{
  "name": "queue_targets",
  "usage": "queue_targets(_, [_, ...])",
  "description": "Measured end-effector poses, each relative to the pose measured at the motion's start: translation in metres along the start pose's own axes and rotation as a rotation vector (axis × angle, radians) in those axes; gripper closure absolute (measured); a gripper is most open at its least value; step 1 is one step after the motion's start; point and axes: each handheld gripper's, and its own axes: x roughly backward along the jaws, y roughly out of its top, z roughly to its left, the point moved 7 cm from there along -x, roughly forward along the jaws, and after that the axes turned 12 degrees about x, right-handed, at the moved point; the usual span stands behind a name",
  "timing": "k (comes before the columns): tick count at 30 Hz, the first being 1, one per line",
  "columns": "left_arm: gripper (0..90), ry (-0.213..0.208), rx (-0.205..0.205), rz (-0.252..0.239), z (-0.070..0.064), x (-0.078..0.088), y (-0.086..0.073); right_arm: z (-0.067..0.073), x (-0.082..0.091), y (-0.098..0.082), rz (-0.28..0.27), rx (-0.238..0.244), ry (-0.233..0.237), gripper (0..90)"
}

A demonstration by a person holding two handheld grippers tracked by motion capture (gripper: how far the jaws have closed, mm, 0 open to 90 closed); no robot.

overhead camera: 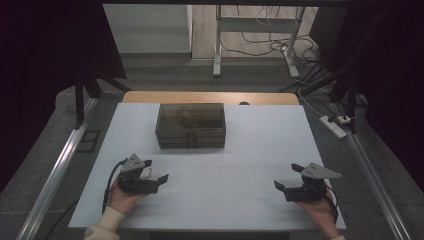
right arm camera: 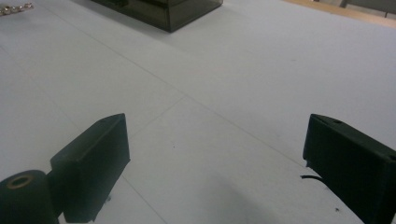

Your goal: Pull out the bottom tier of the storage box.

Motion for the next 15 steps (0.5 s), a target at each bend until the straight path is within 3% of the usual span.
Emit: queue_targets(15, [11.9,0.032,-0.027,-0.014,-0.0014,0.0005,0.0004,0.0023,-0.0032,0.0017,0.0,-0.012,0.024,7.1])
